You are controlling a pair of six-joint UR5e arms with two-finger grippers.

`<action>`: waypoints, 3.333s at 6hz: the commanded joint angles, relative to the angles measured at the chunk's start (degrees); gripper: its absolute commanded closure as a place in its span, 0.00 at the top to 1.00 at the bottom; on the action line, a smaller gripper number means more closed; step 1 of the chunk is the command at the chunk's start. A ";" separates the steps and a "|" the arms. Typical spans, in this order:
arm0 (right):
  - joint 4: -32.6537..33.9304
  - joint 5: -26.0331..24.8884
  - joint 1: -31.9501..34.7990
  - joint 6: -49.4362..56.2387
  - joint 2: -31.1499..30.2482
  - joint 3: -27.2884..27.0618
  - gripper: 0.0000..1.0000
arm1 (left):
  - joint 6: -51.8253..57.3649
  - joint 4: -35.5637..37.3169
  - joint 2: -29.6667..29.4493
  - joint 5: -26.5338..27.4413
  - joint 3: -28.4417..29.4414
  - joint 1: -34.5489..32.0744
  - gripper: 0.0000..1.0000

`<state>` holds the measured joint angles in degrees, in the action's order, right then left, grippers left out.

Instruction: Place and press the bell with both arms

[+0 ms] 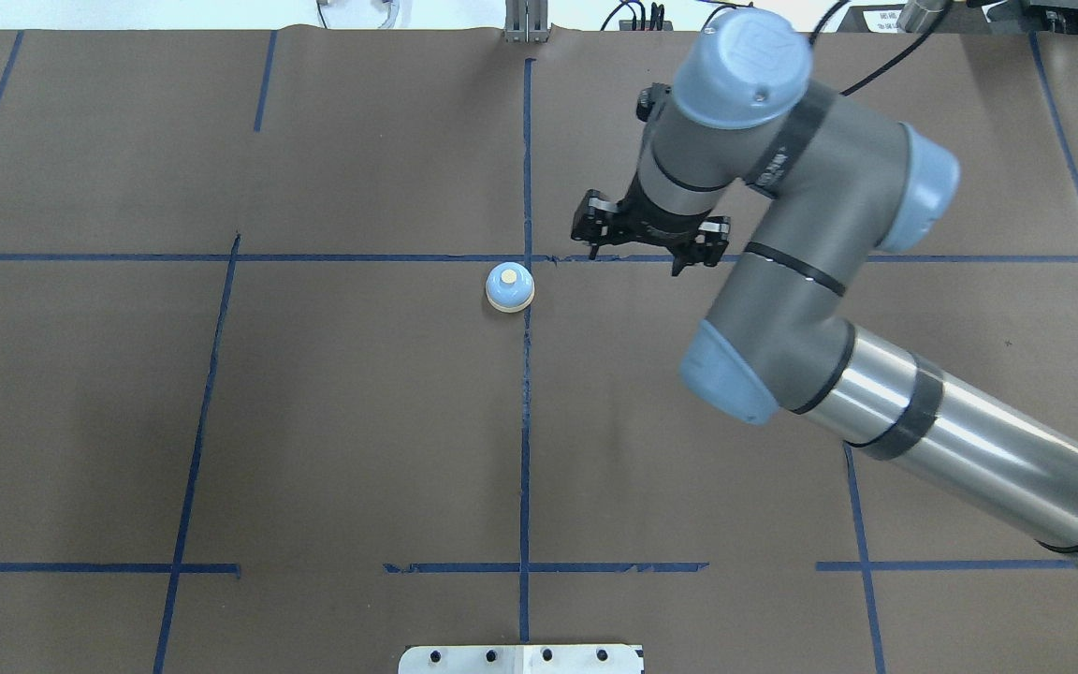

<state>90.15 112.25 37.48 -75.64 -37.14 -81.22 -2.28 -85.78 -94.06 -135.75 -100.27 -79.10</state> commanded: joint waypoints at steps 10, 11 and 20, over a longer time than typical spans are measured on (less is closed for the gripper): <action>-5.68 -5.46 -4.00 0.76 6.99 15.66 0.01 | -1.58 -0.09 -0.16 -0.13 -0.01 0.17 1.00; -6.12 -5.46 -4.00 0.76 7.08 16.87 0.01 | -1.58 -0.09 -0.16 -0.13 -0.01 0.17 1.00; 1.03 10.75 8.71 9.76 1.94 6.40 1.00 | 3.04 -0.27 3.25 0.75 0.95 -0.27 1.00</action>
<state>87.36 119.00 42.65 -70.51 -32.04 -70.22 -1.80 -86.05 -92.07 -135.19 -99.37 -79.18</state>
